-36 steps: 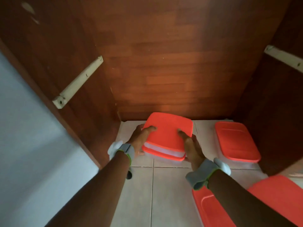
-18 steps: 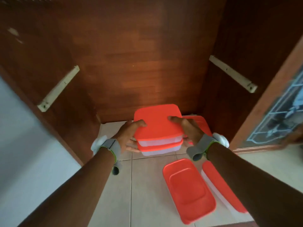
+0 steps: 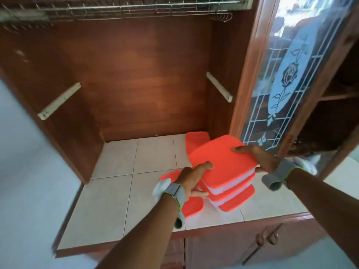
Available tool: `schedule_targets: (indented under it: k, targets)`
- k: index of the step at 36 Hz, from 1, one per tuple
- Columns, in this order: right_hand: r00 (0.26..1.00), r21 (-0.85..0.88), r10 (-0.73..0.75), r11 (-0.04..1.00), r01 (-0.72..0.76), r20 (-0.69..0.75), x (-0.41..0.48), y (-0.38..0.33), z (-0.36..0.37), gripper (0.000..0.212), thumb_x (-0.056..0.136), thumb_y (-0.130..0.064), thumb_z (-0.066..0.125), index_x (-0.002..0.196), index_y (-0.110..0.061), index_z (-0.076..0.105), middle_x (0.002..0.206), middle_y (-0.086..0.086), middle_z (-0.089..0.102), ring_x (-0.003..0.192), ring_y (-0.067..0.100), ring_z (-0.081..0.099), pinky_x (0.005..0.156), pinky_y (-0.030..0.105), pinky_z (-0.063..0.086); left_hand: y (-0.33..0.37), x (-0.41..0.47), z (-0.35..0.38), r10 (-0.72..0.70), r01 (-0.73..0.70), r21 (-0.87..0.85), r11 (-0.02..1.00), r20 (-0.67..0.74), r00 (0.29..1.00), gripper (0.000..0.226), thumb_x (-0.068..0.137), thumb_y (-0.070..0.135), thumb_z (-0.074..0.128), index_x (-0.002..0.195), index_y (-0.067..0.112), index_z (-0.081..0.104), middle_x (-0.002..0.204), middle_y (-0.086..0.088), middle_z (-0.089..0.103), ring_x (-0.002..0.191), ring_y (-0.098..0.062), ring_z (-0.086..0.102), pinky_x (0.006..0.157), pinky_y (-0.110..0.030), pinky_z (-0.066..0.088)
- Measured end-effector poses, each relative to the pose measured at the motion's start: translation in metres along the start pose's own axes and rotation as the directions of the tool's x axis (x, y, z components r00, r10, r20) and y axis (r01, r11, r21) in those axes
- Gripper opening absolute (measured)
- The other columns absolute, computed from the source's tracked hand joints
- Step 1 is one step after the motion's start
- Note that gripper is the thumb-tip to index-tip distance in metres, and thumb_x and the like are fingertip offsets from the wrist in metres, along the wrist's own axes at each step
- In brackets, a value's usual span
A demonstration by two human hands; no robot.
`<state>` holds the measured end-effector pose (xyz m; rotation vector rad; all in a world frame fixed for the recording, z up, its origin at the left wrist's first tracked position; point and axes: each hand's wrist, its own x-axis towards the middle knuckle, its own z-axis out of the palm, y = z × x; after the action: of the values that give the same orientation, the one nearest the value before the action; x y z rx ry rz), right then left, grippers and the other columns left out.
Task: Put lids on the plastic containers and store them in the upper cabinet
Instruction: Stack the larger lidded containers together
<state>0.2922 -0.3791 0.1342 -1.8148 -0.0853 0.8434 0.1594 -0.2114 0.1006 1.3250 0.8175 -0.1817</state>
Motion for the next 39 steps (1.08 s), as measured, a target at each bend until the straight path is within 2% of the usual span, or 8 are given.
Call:
schedule_targets:
  k: [9,14,20,22,27,29,34,39]
  targets:
    - [0.999,0.066,0.04,0.997,-0.038,-0.029,-0.021,0.025,-0.003,0.059,0.074,-0.05,0.068,0.127,-0.026,0.056,0.117,-0.001,0.064,0.11,0.022,0.058,0.104,0.046,0.043,0.016,0.001,-0.002,0.052,-0.046,0.22,0.974,-0.021,0.998,0.074,0.062,0.053,0.076,0.122,0.011,0.058,0.119,-0.014,0.064,0.091,-0.038,0.069,0.07,-0.046,0.063]
    - [0.991,0.232,0.081,0.971,-0.055,-0.103,-0.032,0.049,0.008,0.053,0.076,-0.051,0.067,0.119,-0.024,0.055,0.103,0.001,0.063,0.093,0.019,0.061,0.078,0.033,0.053,0.044,0.014,-0.004,0.173,-0.132,0.429,0.893,-0.058,0.983,0.082,0.051,0.064,0.067,0.118,0.017,0.06,0.103,-0.01,0.07,0.08,-0.031,0.068,0.07,-0.04,0.061]
    - [0.967,0.454,0.153,0.89,-0.044,-0.205,-0.031,0.072,0.032,0.09,0.052,-0.056,0.078,0.129,-0.021,0.047,0.129,0.007,0.054,0.108,0.027,0.062,0.062,0.038,0.06,0.07,0.035,0.009,0.276,-0.264,0.587,0.765,0.072,0.959,0.063,0.053,0.054,0.062,0.107,0.023,0.064,0.104,-0.004,0.072,0.094,-0.028,0.07,0.086,-0.044,0.059]
    - [0.953,0.507,0.207,0.859,-0.069,-0.22,-0.027,0.075,0.038,0.097,0.046,-0.057,0.081,0.128,-0.021,0.045,0.133,0.003,0.046,0.11,0.028,0.058,0.061,0.042,0.06,0.072,0.043,0.013,0.286,-0.292,0.586,0.756,0.106,0.952,0.048,0.057,0.047,0.062,0.098,0.022,0.067,0.098,-0.006,0.072,0.099,-0.029,0.071,0.088,-0.045,0.057]
    - [0.911,0.542,0.358,0.816,-0.2,-0.203,-0.022,0.081,0.044,0.119,0.03,-0.071,0.075,0.134,-0.027,0.037,0.13,0.004,0.046,0.104,0.031,0.049,0.078,0.047,0.046,0.07,0.052,0.015,0.218,-0.263,0.555,0.789,0.146,0.965,0.056,0.061,0.049,0.063,0.11,0.023,0.07,0.103,-0.005,0.071,0.094,-0.026,0.068,0.095,-0.041,0.052]
    - [0.917,0.575,0.354,0.795,-0.191,-0.186,-0.018,0.085,0.049,0.116,0.028,-0.075,0.075,0.128,-0.028,0.039,0.13,0.001,0.046,0.099,0.032,0.048,0.077,0.048,0.045,0.069,0.056,0.012,0.141,-0.2,0.528,0.825,0.15,0.979,0.067,0.055,0.054,0.065,0.115,0.025,0.067,0.11,-0.004,0.07,0.1,-0.026,0.065,0.099,-0.042,0.049]
    - [0.936,0.523,0.322,0.827,-0.205,-0.142,-0.013,0.093,0.046,0.116,0.035,-0.078,0.073,0.138,-0.037,0.038,0.143,0.004,0.041,0.128,0.04,0.04,0.087,0.065,0.045,0.063,0.059,0.008,0.007,-0.096,0.486,0.869,0.182,0.983,0.077,0.046,0.058,0.069,0.116,0.026,0.064,0.121,-0.008,0.068,0.107,-0.025,0.061,0.097,-0.048,0.041]
    - [0.967,0.503,0.254,0.84,-0.205,-0.029,-0.014,0.085,0.0,0.093,0.047,-0.06,0.082,0.125,-0.029,0.043,0.127,0.019,0.053,0.112,0.047,0.056,0.083,0.072,0.046,0.045,0.052,0.017,-0.029,-0.024,0.38,0.925,0.131,0.991,0.081,0.049,0.063,0.069,0.118,0.021,0.062,0.113,-0.008,0.068,0.101,-0.028,0.065,0.094,-0.043,0.049]
